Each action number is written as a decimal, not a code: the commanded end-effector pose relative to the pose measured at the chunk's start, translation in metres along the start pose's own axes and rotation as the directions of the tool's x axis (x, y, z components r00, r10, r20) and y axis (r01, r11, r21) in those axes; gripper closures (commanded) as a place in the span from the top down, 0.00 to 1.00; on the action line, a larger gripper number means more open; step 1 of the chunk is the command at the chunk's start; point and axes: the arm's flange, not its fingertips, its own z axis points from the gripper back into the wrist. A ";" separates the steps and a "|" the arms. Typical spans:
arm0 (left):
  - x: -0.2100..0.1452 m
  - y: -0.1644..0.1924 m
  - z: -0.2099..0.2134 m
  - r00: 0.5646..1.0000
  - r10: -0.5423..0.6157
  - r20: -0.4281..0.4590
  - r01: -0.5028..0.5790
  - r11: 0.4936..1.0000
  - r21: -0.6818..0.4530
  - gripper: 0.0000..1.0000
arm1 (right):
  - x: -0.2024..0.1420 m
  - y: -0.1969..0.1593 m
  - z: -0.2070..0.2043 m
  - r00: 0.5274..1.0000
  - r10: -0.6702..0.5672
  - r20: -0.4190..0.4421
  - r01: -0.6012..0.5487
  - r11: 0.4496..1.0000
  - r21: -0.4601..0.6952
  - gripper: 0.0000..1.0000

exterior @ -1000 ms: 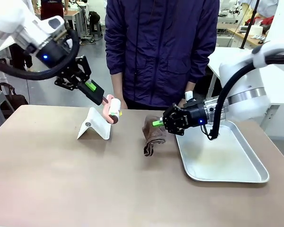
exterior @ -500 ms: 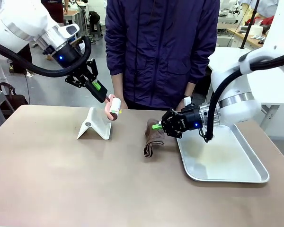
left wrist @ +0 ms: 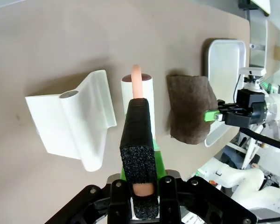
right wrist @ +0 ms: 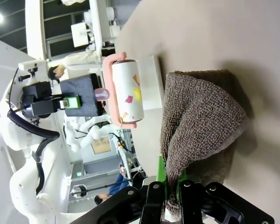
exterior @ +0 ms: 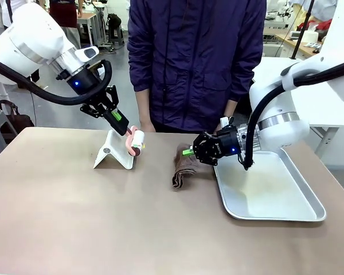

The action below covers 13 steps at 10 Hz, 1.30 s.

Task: Clean the surface of the table.
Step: Return the Lint Roller and towel to their original positions.

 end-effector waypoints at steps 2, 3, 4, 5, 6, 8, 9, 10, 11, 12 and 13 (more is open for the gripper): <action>-0.012 0.011 0.005 0.997 0.020 0.068 -0.023 0.999 0.035 0.22 | 0.005 -0.001 -0.009 0.999 0.006 0.048 -0.007 1.000 0.016 0.09; -0.018 0.017 0.003 0.997 0.031 0.065 -0.033 0.999 0.020 0.22 | 0.006 -0.002 -0.008 0.999 -0.003 0.046 0.002 1.000 0.021 0.09; -0.024 0.019 0.000 0.995 0.050 0.088 -0.051 0.999 0.010 0.22 | 0.007 -0.003 -0.009 0.999 -0.013 0.045 0.012 1.000 0.021 0.09; -0.030 0.020 -0.002 0.994 0.051 0.096 -0.052 0.999 0.007 0.22 | 0.007 -0.004 -0.009 0.999 -0.024 0.049 0.023 0.999 0.024 0.09; -0.032 0.022 -0.005 0.994 0.052 0.100 -0.053 0.999 0.001 0.22 | 0.007 -0.004 -0.009 0.999 -0.031 0.044 0.030 0.999 0.029 0.09; -0.034 0.024 -0.009 0.993 0.071 0.097 -0.069 0.997 -0.017 0.22 | 0.009 -0.006 -0.010 0.998 -0.053 0.031 0.052 0.998 0.028 0.09; -0.035 0.023 -0.011 0.993 0.078 0.093 -0.076 0.997 -0.015 0.22 | 0.008 -0.007 -0.010 0.998 -0.054 0.027 0.053 0.998 0.035 0.09; -0.035 0.022 -0.013 0.992 0.087 0.091 -0.087 0.996 -0.011 0.22 | 0.008 -0.007 -0.009 0.998 -0.054 0.024 0.053 0.998 0.040 0.09; -0.031 0.022 -0.017 0.992 0.095 0.078 -0.096 0.995 0.009 0.22 | 0.007 -0.007 -0.007 0.999 -0.049 0.008 0.048 0.997 0.063 0.09; -0.029 0.022 -0.020 0.994 0.085 0.070 -0.087 0.996 0.024 0.22 | 0.007 -0.007 -0.007 0.999 -0.048 0.009 0.047 0.997 0.066 0.09; -0.029 0.022 -0.020 0.994 0.080 0.069 -0.082 0.996 0.020 0.22 | 0.007 -0.008 -0.007 0.999 -0.050 0.008 0.050 0.996 0.067 0.09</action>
